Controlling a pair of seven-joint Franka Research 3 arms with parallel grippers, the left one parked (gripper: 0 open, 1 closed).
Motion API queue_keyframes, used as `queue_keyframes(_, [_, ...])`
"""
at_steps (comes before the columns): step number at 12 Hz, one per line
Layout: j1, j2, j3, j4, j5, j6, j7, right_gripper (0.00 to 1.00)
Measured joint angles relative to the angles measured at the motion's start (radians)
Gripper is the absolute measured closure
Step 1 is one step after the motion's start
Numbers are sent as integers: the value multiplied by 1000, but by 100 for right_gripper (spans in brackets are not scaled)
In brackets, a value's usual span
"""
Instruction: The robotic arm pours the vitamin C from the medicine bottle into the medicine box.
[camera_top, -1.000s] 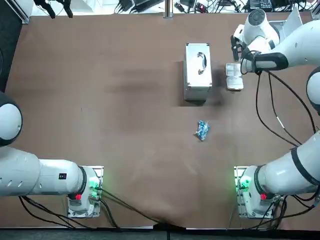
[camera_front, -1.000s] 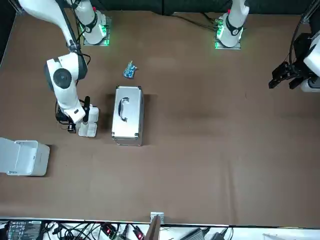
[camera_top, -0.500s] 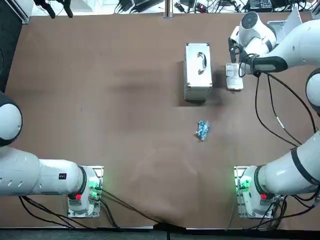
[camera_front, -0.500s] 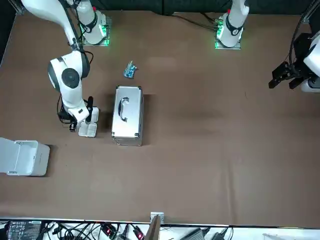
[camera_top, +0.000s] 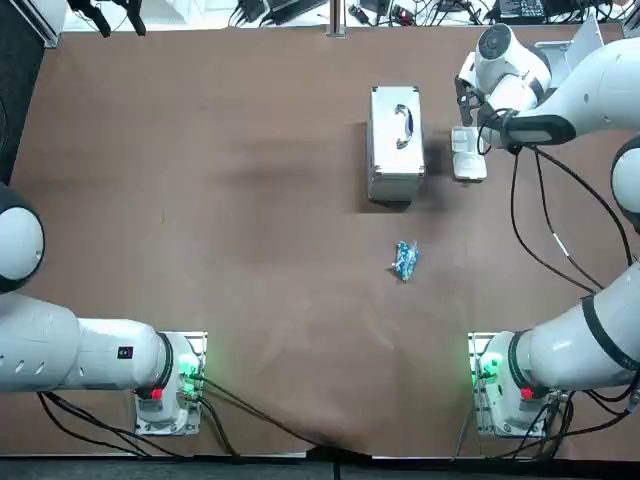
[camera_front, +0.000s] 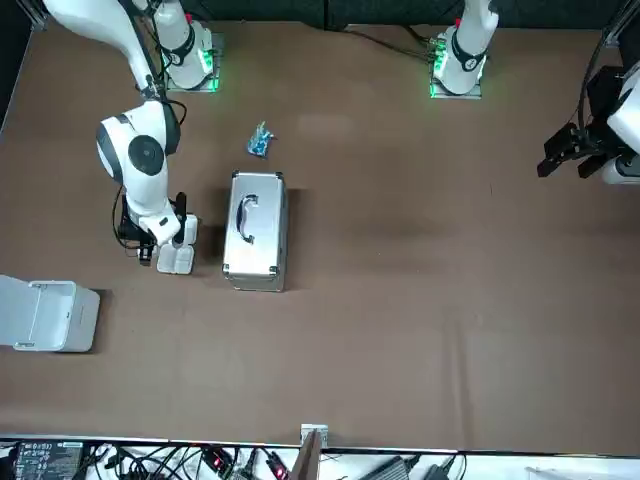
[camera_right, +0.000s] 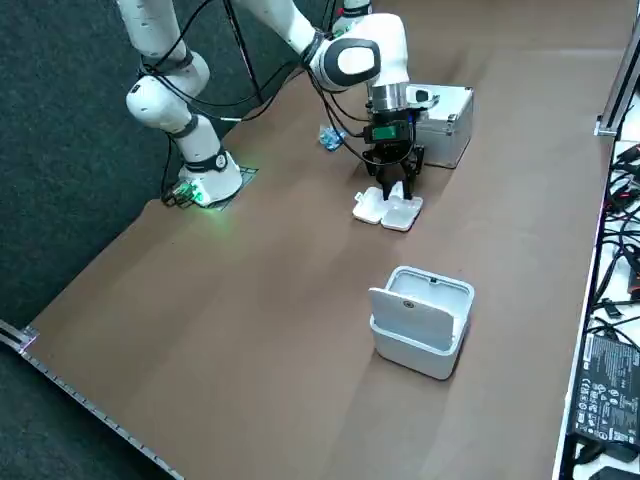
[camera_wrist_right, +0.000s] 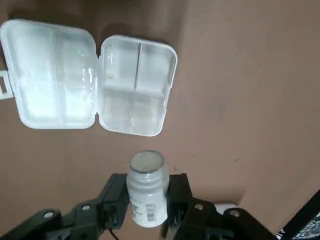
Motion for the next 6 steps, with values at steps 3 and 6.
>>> queue_keyframes(3, [2,4,1,0,-40,-10,8,57])
queue_keyframes(6, [14,10,2,0,-76,-23,35,57])
